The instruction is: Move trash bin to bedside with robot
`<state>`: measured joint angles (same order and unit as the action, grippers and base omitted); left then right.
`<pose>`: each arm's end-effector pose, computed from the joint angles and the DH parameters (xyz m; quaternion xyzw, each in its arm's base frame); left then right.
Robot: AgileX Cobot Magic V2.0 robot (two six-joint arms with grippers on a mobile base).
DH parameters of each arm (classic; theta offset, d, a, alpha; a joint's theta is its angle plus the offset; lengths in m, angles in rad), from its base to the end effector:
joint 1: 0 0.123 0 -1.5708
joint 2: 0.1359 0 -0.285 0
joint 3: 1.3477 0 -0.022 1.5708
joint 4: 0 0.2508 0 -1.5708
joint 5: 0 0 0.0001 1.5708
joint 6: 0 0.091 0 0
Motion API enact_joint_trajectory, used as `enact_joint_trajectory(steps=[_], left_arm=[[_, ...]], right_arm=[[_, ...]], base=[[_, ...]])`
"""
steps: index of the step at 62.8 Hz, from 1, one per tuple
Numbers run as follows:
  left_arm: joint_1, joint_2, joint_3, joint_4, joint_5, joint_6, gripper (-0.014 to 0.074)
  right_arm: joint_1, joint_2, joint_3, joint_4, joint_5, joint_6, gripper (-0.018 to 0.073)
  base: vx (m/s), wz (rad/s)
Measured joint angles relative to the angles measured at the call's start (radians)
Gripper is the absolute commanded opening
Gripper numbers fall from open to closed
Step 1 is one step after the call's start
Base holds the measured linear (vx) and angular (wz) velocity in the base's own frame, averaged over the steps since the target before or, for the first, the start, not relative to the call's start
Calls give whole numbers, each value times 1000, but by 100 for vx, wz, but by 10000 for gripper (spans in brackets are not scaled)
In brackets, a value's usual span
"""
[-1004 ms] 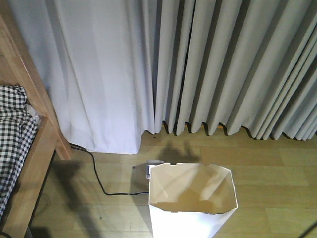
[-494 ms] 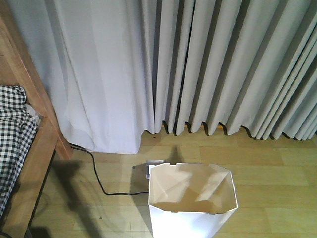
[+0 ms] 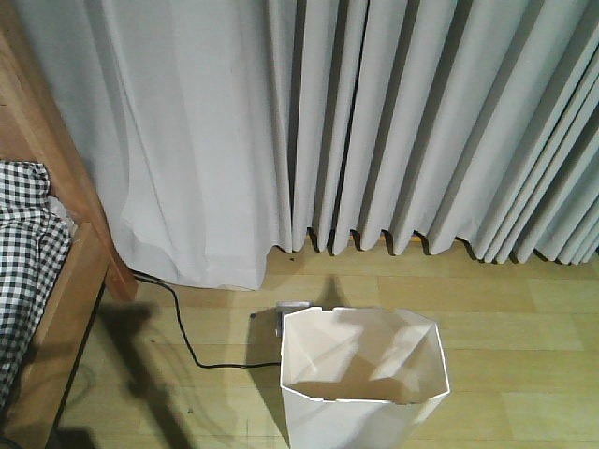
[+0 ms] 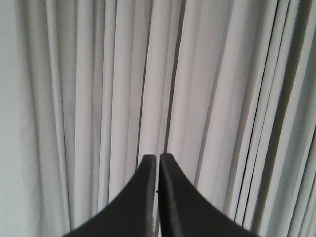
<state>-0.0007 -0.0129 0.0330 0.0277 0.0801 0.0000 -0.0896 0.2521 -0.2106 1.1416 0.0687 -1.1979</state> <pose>0.0569 0.0002 0.1955 0.0093 0.7116 0.0102 0.7024 0.0767 -0.0011 0.2658 -0.0109 0.7010 -0.0304 0.7125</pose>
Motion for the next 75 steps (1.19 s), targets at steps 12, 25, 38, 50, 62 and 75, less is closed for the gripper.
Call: enact_joint_trajectory(steps=[12, 25, 38, 50, 62, 75], left_arm=[[0, 0, 0, 0, 0, 0, -6], [0, 0, 0, 0, 0, 0, -6], [0, 0, 0, 0, 0, 0, -6], [0, 0, 0, 0, 0, 0, -6], [0, 0, 0, 0, 0, 0, -6], [0, 0, 0, 0, 0, 0, -6]], right_arm=[[0, 0, 1, -17, -13, 12, -8], [0, -44, 1, -629, 93, 560, -8], [0, -128, 61, -1166, 82, 1198, -8], [47, -238, 206, -1211, 10, 1265, -8], [87, -261, 238, -1192, -9, 1270, -8], [87, -261, 239, -1185, -11, 1230, -8]], base=[[0, 0], [0, 0], [0, 0], [0, 0], [0, 0], [0, 0]])
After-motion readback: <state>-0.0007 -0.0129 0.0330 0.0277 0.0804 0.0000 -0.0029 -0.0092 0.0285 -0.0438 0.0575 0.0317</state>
